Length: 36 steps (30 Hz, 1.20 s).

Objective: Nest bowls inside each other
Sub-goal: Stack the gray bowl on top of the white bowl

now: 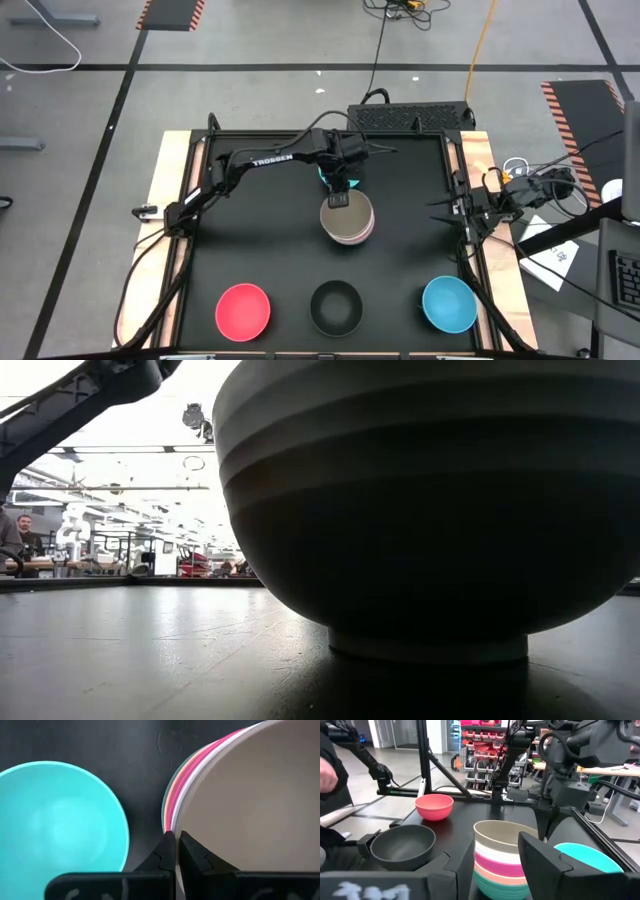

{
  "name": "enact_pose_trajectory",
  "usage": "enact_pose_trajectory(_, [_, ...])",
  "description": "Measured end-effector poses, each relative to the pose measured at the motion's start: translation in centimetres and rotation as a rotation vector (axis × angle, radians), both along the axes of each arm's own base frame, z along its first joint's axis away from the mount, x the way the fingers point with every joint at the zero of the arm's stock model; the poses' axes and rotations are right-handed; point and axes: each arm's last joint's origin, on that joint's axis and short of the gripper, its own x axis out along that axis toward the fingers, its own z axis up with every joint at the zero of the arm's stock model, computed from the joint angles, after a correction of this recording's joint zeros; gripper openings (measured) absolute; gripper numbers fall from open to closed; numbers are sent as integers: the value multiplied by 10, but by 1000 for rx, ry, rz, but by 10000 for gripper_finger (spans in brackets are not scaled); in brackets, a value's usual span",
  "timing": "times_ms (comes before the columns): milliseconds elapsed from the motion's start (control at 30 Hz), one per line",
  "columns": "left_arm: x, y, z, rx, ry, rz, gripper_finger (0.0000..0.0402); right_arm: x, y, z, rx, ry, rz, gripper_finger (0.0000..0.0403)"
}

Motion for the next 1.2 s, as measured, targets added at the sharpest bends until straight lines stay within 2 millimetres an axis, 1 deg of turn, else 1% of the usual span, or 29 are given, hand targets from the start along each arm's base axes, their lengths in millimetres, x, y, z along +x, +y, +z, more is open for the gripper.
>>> enact_pose_trajectory(133, [-2,-5,-3,-5,41,-20,4,0,0,1,3,-7,0,144])
enact_pose_trajectory(300, [-1,-18,-4,2,66,-55,4,0,0,1,3,-7,0,144])
enact_pose_trajectory(533, [-9,-29,-6,37,184,-10,4,0,0,0,11,-3,-1,144])
enact_pose_trajectory(667, [-7,-38,-6,62,177,-16,4,0,0,0,21,-1,-2,144])
enact_pose_trajectory(833, [-1,-52,-6,83,136,-77,5,0,0,0,35,3,-4,144])
enact_pose_trajectory(967, [3,-58,-6,118,104,-75,32,0,0,-1,37,10,-4,144])
enact_pose_trajectory(1200, [6,-67,-7,154,94,-104,99,0,0,-2,49,21,-6,144])
